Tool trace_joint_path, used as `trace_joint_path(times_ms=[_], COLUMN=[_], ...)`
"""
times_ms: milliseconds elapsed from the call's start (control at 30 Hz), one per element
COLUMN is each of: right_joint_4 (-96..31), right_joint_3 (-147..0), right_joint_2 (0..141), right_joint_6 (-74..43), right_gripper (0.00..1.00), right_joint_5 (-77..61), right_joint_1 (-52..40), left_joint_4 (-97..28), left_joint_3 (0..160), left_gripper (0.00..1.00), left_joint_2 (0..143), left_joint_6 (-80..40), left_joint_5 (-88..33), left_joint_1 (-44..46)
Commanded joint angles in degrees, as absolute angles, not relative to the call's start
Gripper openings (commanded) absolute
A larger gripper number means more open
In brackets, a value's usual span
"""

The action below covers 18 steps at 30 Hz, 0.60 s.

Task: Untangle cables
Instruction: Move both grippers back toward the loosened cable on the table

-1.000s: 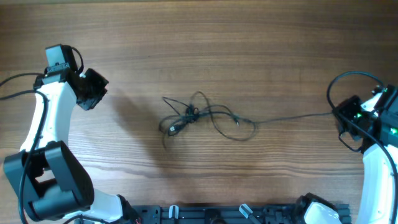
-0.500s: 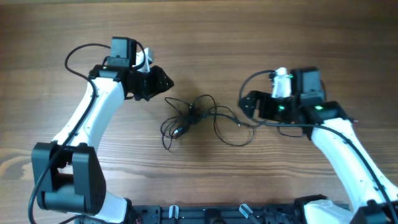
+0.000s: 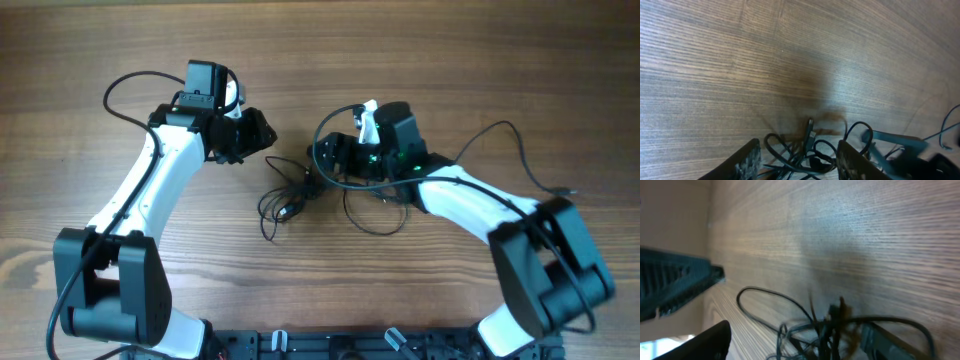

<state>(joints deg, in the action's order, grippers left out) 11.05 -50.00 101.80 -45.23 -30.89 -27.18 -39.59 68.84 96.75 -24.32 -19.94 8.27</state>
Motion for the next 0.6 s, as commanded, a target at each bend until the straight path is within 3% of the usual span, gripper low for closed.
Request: trace_joint_path(times_ms=[0, 67, 167, 200, 267, 300, 333, 400, 433, 533, 567], right_joint_4=[17.6, 21.2, 24.3, 24.5, 24.8, 25.1, 25.0, 24.8, 24.6, 24.4, 24.3], right_joint_3=[-50.5, -50.5, -50.5, -50.5, -50.5, -50.5, -50.5, -50.5, -50.5, -50.5, -50.5], right_joint_2=[106.6, 108.3, 110.2, 110.5, 110.5, 110.5, 110.5, 110.5, 110.5, 110.5, 110.5], right_joint_6=[-57.0, -60.3, -63.3, -63.4, -62.9, -63.0, -62.9, -62.7, -62.7, -61.8, -61.4], right_gripper=[0.82, 0.8, 0.54, 0.43, 0.33, 0.26, 0.18, 0.08, 0.08, 0.08, 0.08], right_joint_5=[-31.4, -31.4, -31.1, -31.1, -30.8, -30.7, -29.9, -29.4, -29.4, -29.4, -29.4], right_joint_1=[-28.6, -28.7, -28.7, -28.7, -28.7, -28.7, -28.7, -28.6, -28.6, -28.6, -28.6], left_joint_4=[-39.7, -40.1, -40.3, -40.3, -40.6, -40.6, -40.6, -41.1, -41.6, -42.7, -42.4], left_joint_3=[68.4, 68.1, 66.5, 65.2, 63.5, 62.5, 61.4, 60.2, 60.0, 59.9, 59.9], left_gripper=[0.5, 0.51, 0.57, 0.65, 0.73, 0.83, 1.0, 1.0, 0.98, 0.72, 0.67], left_joint_2=[95.6, 95.6, 95.6, 95.6, 95.6, 95.6, 95.6, 95.6, 95.6, 95.6, 95.6], left_joint_6=[-24.4, -24.4, -24.4, -24.4, -24.5, -24.5, -25.9, -29.9, -32.5, -45.5, -48.0], left_joint_5=[-19.4, -19.4, -19.4, -19.5, -20.5, -22.0, -23.8, -24.8, -24.9, -25.1, -25.0], left_joint_1=[8.7, 9.1, 9.9, 10.7, 11.8, 12.6, 13.6, 14.9, 15.2, 15.6, 15.6])
